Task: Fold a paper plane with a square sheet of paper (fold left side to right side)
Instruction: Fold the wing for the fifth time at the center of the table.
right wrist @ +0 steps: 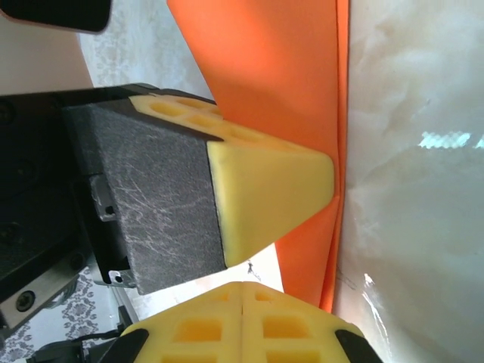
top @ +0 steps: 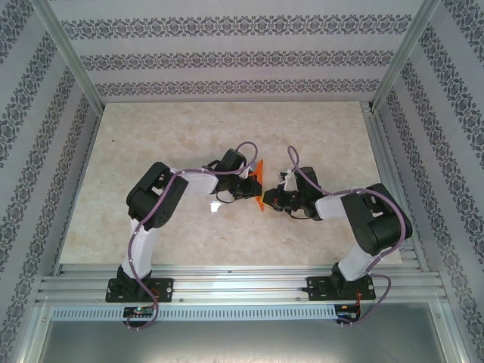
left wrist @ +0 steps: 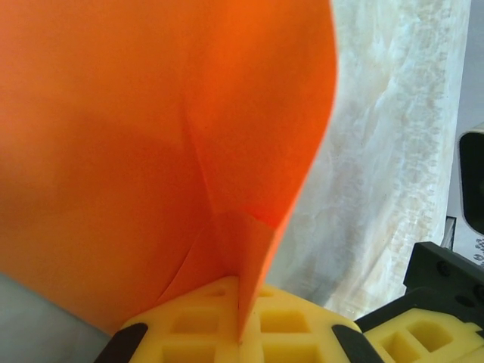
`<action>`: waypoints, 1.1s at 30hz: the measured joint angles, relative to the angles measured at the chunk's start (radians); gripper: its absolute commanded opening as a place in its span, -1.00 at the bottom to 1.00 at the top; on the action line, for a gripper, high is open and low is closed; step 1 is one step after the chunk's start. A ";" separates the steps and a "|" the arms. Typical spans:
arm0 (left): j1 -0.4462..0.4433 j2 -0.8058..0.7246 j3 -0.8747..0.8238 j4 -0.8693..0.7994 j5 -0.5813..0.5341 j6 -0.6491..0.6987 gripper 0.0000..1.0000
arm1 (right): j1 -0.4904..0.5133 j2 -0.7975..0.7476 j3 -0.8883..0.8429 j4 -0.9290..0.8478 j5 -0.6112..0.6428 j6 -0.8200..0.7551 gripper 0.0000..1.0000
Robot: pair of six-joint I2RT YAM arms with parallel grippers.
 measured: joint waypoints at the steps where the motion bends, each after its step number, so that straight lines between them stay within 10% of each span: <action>1: 0.001 0.000 -0.002 0.004 0.002 -0.001 -1.00 | -0.004 0.000 -0.004 0.011 -0.001 0.006 -0.91; 33: 0.003 -0.001 -0.016 0.032 0.012 -0.002 -1.00 | -0.011 0.089 0.038 -0.059 -0.003 -0.018 -0.93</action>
